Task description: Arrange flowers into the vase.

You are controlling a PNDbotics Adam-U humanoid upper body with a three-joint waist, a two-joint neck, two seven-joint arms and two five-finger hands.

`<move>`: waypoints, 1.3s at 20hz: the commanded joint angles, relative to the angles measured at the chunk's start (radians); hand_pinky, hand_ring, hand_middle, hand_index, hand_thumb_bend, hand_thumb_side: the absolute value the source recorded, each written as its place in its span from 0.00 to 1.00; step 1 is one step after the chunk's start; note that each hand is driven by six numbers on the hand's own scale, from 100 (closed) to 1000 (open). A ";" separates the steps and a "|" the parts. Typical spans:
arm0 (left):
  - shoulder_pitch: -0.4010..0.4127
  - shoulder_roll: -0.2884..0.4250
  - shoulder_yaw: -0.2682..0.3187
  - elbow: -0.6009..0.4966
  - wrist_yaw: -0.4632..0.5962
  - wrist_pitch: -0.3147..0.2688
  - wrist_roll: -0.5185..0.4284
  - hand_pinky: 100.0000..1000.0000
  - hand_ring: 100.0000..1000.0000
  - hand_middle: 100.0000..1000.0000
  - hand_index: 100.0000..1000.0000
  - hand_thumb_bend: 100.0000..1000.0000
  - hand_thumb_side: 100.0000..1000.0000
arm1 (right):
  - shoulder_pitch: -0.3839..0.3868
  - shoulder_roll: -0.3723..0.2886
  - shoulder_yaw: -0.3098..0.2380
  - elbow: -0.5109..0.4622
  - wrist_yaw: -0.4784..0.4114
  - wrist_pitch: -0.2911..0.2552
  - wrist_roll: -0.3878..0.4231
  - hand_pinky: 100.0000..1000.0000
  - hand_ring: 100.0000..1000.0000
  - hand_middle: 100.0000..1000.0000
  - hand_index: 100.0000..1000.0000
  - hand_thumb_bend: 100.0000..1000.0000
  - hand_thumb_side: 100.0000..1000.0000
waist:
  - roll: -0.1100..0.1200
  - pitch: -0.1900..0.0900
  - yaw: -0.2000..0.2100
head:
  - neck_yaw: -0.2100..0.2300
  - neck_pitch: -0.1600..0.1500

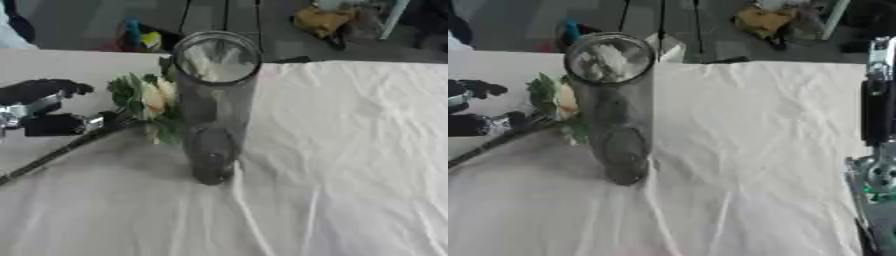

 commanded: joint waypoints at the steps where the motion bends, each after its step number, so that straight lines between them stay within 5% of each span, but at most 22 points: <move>1: -0.022 0.010 -0.011 0.017 -0.027 -0.025 0.002 0.81 0.91 0.91 1.00 0.43 0.99 | -0.010 -0.010 -0.002 -0.019 -0.008 -0.003 0.004 0.53 0.72 0.61 0.74 0.00 1.00 | 0.017 -0.009 0.000 | 0.004 -0.010; 13: -0.032 -0.015 -0.015 0.066 -0.077 -0.063 0.037 0.79 0.89 0.90 0.98 0.41 0.95 | -0.010 -0.005 0.002 -0.019 -0.014 -0.003 0.015 0.53 0.72 0.61 0.74 0.00 1.00 | 0.012 -0.001 -0.002 | 0.009 -0.016; 26: -0.042 -0.061 -0.022 0.168 -0.198 -0.110 0.198 0.64 0.72 0.80 0.92 0.40 0.84 | -0.011 0.001 0.003 -0.019 -0.023 -0.002 0.025 0.53 0.72 0.61 0.73 0.00 1.00 | 0.010 0.014 -0.018 | 0.015 -0.026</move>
